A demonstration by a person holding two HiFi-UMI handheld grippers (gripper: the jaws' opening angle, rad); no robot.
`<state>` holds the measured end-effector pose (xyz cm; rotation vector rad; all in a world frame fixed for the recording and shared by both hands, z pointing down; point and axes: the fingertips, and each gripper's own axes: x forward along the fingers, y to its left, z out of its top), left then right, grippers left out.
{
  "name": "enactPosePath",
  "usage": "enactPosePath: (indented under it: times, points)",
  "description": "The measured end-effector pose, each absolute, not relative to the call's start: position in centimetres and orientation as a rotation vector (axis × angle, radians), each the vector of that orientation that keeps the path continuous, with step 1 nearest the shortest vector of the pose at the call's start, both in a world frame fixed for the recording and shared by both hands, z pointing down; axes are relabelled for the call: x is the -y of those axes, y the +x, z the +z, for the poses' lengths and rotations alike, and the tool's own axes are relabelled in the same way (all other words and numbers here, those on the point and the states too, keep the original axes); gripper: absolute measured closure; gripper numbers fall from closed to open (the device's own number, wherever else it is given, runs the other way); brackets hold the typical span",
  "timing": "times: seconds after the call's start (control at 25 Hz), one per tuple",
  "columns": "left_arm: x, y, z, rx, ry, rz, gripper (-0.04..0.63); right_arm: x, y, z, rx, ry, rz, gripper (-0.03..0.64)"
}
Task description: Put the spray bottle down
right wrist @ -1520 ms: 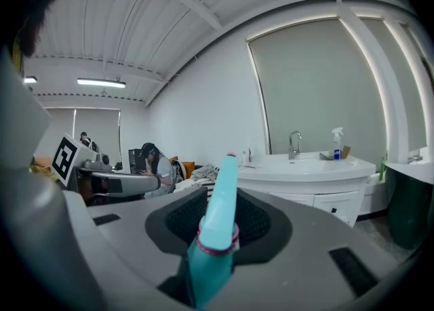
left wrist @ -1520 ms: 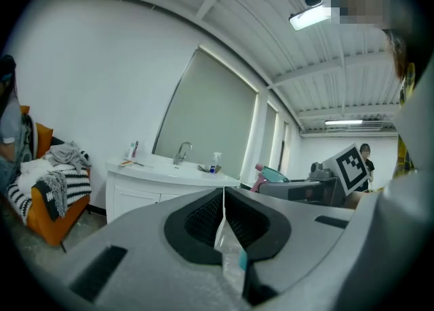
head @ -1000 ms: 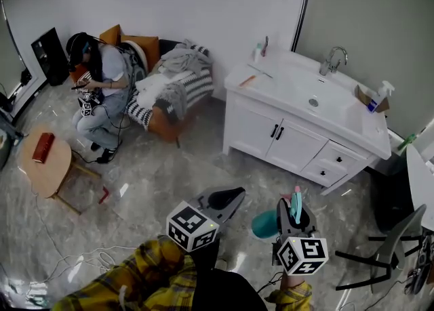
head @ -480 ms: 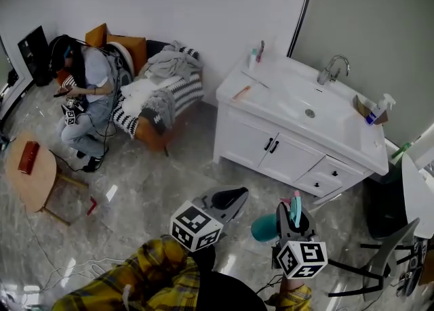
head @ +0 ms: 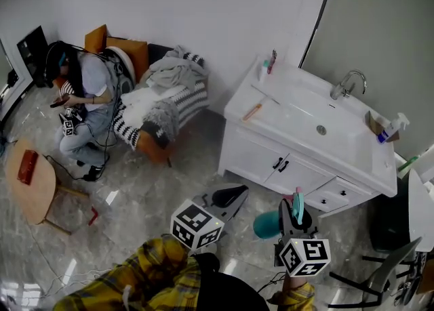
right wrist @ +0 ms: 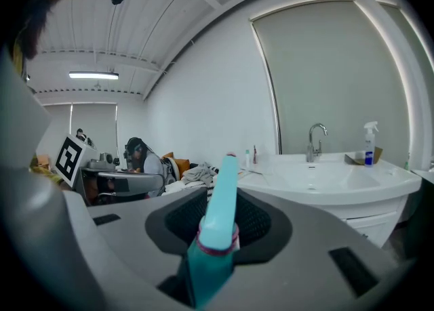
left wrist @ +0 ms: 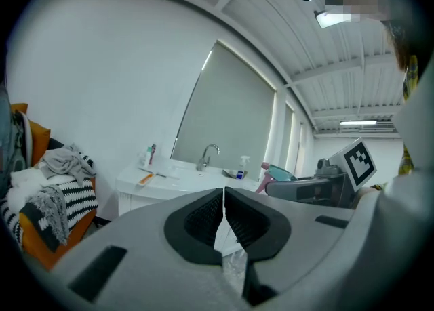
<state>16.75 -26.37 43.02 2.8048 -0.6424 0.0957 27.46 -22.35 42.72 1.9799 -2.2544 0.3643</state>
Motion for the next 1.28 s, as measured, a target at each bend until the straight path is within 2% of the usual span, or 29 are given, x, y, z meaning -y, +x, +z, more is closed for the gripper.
enactPosePath:
  times: [0.6,1.0,1.28]
  points:
    - [37.0,15.4,43.4,0.657,2.799,0.106,0.584,33.7,26.6,42.4,2.257,1.947,0.341,0.511]
    - [44.1,18.6,42.7,0.695,2.814,0.075,0.584,42.0,30.1,41.4,2.303,1.925,0.296,0.511]
    - [50.6,23.5,41.6,0.729,2.820,0.082,0.584,49.2,34.9,40.0,2.342,1.907,0.283,0.511]
